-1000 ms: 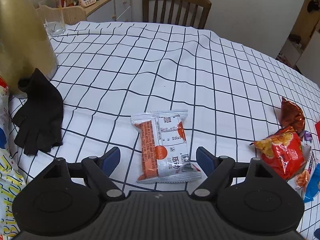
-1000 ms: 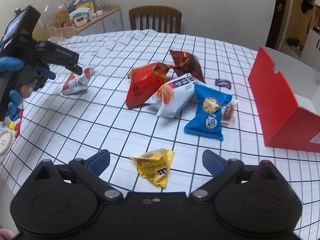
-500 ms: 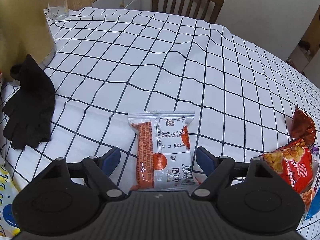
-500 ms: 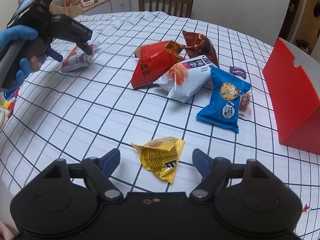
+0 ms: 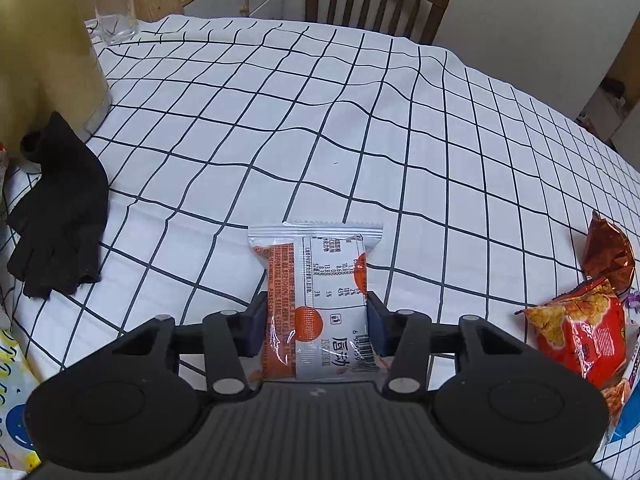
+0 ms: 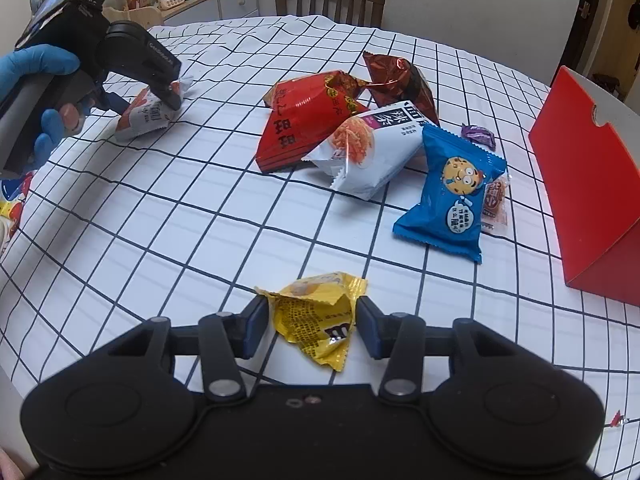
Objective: Organize snacks
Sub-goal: 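Grasp the white-orange biscuit packet with the left gripper while the right grasps the yellow candy, then carry biscuit packet and yellow candy into the red box and release both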
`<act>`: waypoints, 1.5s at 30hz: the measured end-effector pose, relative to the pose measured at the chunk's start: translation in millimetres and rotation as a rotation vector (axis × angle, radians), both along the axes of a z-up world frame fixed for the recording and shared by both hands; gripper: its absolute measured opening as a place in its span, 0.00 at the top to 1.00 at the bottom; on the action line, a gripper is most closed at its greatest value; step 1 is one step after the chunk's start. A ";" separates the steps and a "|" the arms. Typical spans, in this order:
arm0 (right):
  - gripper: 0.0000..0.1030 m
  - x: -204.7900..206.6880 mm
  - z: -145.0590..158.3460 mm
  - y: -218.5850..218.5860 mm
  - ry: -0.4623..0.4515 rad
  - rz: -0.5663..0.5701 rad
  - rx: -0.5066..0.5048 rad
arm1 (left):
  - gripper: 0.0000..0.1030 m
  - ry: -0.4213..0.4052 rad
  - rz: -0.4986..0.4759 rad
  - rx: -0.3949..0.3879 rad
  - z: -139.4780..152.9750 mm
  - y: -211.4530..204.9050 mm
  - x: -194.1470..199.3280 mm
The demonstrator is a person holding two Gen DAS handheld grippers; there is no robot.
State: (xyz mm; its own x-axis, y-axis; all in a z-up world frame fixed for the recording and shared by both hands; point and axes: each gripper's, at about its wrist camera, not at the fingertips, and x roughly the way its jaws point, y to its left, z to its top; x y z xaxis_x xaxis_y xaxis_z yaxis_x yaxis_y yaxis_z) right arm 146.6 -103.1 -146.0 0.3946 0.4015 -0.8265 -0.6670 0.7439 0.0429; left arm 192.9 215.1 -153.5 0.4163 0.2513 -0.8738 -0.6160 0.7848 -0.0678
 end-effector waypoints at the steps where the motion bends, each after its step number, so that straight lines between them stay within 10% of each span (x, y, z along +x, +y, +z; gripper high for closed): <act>1: 0.62 0.1 0.4 -0.7 -0.001 -0.003 0.000 | 0.54 0.001 0.000 -0.002 0.1 -0.6 -0.6; 20: 0.67 -5.1 34.4 -42.6 -0.003 -0.061 0.072 | 0.54 -0.037 -0.046 -0.049 41.0 -55.0 -44.1; 45: 0.67 31.1 121.2 -150.3 -0.081 -0.081 0.201 | 0.54 -0.175 -0.344 -0.005 128.9 -242.6 -37.3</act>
State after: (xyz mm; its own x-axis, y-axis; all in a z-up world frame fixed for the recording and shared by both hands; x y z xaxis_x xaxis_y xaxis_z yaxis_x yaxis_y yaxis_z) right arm 177.8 -253.4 -24.7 0.4939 0.5190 -0.6976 -0.6126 0.7771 0.1445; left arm 155.6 -27.4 -24.6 0.6184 0.0670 -0.7830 -0.2958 0.9429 -0.1529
